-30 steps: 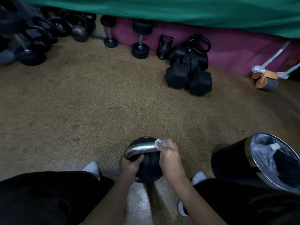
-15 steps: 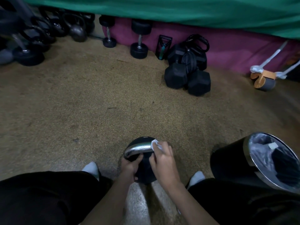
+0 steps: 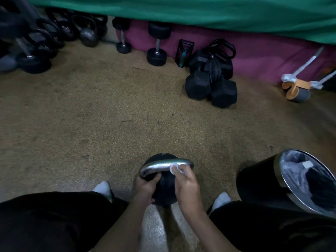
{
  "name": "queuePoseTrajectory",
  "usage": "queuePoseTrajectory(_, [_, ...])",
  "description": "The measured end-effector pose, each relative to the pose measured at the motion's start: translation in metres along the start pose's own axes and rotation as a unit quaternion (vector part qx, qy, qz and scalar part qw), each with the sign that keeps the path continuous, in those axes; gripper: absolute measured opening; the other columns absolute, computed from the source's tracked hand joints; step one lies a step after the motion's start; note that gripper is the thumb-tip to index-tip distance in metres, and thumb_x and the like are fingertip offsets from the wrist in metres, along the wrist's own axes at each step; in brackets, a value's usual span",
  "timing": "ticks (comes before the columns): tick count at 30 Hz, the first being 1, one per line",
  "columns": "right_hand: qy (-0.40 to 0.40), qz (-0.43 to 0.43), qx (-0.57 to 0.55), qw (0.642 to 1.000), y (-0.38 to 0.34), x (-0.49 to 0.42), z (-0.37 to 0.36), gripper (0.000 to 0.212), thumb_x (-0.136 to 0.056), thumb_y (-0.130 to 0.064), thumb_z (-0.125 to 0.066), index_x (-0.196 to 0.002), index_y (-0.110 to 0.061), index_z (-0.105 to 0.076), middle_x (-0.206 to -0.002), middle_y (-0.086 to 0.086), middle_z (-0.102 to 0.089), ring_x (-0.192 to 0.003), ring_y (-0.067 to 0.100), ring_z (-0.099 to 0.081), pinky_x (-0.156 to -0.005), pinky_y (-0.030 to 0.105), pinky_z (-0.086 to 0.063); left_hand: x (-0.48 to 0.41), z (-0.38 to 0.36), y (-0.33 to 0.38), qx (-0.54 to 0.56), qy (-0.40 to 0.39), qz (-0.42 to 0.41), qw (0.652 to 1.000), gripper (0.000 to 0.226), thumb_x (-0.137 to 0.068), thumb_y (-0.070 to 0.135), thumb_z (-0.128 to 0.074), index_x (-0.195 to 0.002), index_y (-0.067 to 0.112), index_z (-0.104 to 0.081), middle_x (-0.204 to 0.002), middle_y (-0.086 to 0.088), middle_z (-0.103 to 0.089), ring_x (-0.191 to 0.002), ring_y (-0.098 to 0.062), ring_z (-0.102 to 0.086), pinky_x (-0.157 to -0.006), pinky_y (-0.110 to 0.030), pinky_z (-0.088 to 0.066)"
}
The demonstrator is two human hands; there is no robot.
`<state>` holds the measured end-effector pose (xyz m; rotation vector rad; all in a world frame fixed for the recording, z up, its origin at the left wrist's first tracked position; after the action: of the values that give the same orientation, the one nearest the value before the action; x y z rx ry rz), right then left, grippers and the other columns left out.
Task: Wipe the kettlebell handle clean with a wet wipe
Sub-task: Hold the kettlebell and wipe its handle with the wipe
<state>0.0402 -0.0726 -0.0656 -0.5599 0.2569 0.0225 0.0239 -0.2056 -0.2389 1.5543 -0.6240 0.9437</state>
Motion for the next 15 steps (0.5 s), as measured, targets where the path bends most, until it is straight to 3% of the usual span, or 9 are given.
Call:
queuePoseTrajectory(1, [0.006,-0.002,-0.007,1.0,0.003,0.0,0.001,0.021,-0.095,-0.027,-0.05,-0.107,-0.021,-0.065,-0.1,-0.002,-0.058,-0.089,0.011,-0.056,-0.075,0.023,-0.048,0.001,0.001,0.001,0.001,0.002,0.002,1.0,0.068,-0.076,0.039,-0.086,-0.133,0.029,-0.051,-0.13,-0.007,-0.064,-0.117,-0.039,-0.06,-0.072,-0.053,-0.055])
queuePoseTrajectory(3, [0.005,-0.012,-0.009,1.0,0.007,-0.003,0.001,0.025,-0.093,-0.015,-0.048,-0.112,-0.017,-0.065,-0.111,0.004,-0.057,-0.096,0.013,-0.053,-0.081,0.021,-0.042,0.001,0.002,0.001,-0.001,0.009,0.006,1.0,0.071,-0.075,0.04,-0.086,-0.135,0.03,-0.049,-0.131,-0.005,-0.062,-0.121,-0.04,-0.057,-0.077,-0.058,-0.054])
queuePoseTrajectory(5, [0.0,-0.019,0.0,1.0,0.002,-0.007,0.003,0.03,-0.09,-0.008,-0.047,-0.115,-0.01,-0.064,-0.114,0.009,-0.056,-0.101,0.019,-0.053,-0.084,0.019,-0.041,0.003,0.001,0.001,-0.003,0.006,0.011,1.0,0.07,-0.075,0.04,-0.086,-0.135,0.029,-0.051,-0.131,-0.007,-0.063,-0.118,-0.04,-0.059,-0.069,-0.053,-0.055])
queuePoseTrajectory(8, [0.006,-0.004,0.004,1.0,-0.013,-0.007,0.005,0.035,-0.094,-0.024,-0.04,-0.115,-0.01,-0.065,-0.102,0.002,-0.059,-0.09,0.015,-0.059,-0.077,0.02,-0.052,0.006,0.001,0.003,-0.003,0.006,0.004,1.0,0.065,-0.077,0.037,-0.085,-0.133,0.026,-0.053,-0.126,-0.012,-0.067,-0.112,-0.04,-0.063,-0.06,-0.042,-0.053])
queuePoseTrajectory(12, [0.009,0.006,-0.019,1.0,-0.005,0.002,0.007,0.028,-0.089,-0.008,-0.057,-0.115,-0.009,-0.065,-0.097,0.004,-0.06,-0.08,0.018,-0.061,-0.066,0.027,-0.055,0.006,0.0,0.004,-0.01,0.012,0.001,1.0,0.069,-0.079,0.038,-0.084,-0.137,0.024,-0.049,-0.131,-0.011,-0.063,-0.118,-0.041,-0.059,-0.061,-0.043,-0.05])
queuePoseTrajectory(15, [0.012,-0.005,-0.018,1.0,0.0,-0.002,0.009,0.029,-0.087,-0.005,-0.06,-0.116,-0.008,-0.064,-0.098,0.006,-0.06,-0.08,0.02,-0.061,-0.065,0.03,-0.056,0.004,0.0,0.002,-0.009,0.014,0.006,1.0,0.069,-0.077,0.039,-0.085,-0.136,0.023,-0.052,-0.133,-0.01,-0.062,-0.122,-0.041,-0.057,-0.07,-0.05,-0.05])
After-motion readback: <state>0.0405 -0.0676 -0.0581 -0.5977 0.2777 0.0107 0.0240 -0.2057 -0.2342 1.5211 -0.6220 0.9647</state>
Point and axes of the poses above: each hand's wrist, its own x-axis away from the middle knuckle, its own z-axis out of the back of the hand, y = z × x, the point moved 7 cm from there along -x, towards the middle knuckle
